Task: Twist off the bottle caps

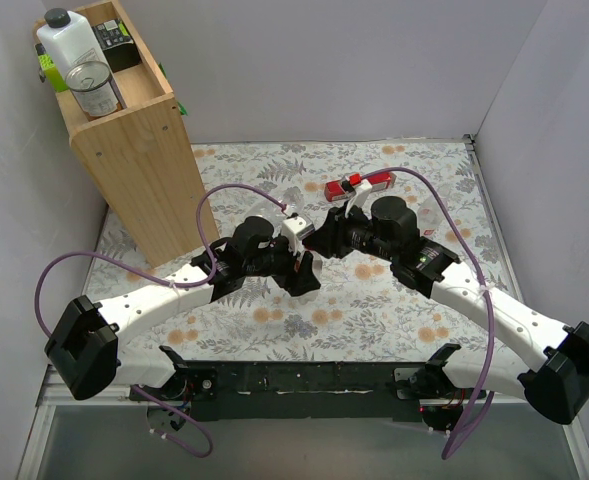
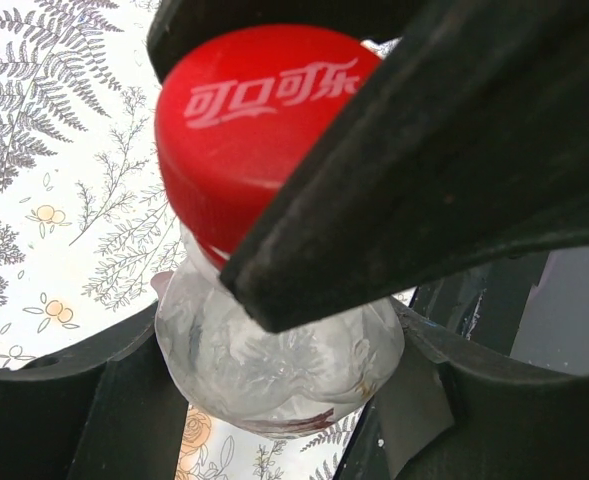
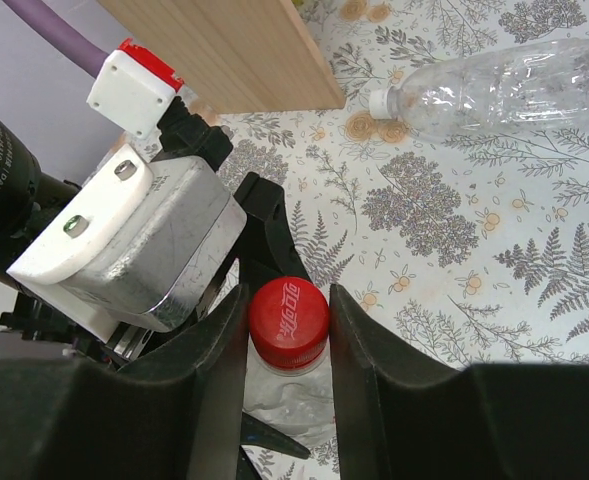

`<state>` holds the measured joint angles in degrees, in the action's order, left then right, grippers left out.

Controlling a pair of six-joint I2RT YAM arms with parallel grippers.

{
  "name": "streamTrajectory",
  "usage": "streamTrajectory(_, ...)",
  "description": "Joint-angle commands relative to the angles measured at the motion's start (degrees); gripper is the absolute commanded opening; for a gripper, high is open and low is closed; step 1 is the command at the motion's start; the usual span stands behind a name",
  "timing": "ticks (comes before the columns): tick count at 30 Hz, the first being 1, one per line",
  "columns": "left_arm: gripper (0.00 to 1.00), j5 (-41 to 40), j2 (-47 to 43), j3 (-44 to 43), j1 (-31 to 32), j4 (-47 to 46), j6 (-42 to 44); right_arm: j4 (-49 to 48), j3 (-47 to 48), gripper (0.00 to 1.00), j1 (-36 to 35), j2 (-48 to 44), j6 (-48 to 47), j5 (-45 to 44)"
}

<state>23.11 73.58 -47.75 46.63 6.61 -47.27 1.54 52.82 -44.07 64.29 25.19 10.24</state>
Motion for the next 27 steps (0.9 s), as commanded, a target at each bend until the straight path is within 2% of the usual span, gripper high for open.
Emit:
streamTrajectory(1,0.17,3.16,-2.13,-1.47,-0.22,-3.35,0.51,-1.81,0.62,0.17,-1.28,-1.53,0.04,0.05)
streamTrajectory(2,0.17,3.77,-2.21,-1.39,-0.4,-3.62,0.42,-1.63,0.71,0.11,-1.1,-1.97,-0.4,-0.22)
streamTrajectory(5,0.17,8.16,-2.48,-1.21,-0.75,-4.59,0.51,0.04,1.06,0.02,-0.4,-3.47,-2.86,0.65)
streamTrajectory(9,0.18,17.56,-2.83,-0.95,-0.93,-6.34,0.68,-1.01,0.62,0.01,2.93,-5.58,-6.02,9.33)
streamTrajectory(10,0.18,22.54,-3.0,-0.6,-0.93,-8.26,0.34,-1.36,0.45,0.01,3.9,-5.93,-6.64,15.28)
streamTrajectory(14,0.18,30.75,-3.88,0.72,-1.1,-12.14,-1.16,-3.65,0.09,0.01,8.11,-8.48,-9.63,26.39)
streamTrajectory(19,0.18,34.1,-2.39,0.02,-1.19,-11.71,-0.9,-4.35,-0.08,0.01,12.34,-11.9,-9.28,30.8)
streamTrajectory(23,0.18,33.58,-0.99,-0.68,-1.19,-9.87,-0.2,-8.04,-0.87,0.01,14.89,-12.79,-7.0,34.4)
streamTrajectory(26,0.18,28.5,-1.42,-0.86,-1.19,-8.64,-0.02,-7.62,-0.17,0.01,15.59,-13.58,-6.73,32.22)
streamTrajectory(27,0.17,23.52,-1.51,-0.86,-1.19,-8.2,-0.11,-6.13,0.61,0.01,15.68,-13.84,-7.52,30.56)
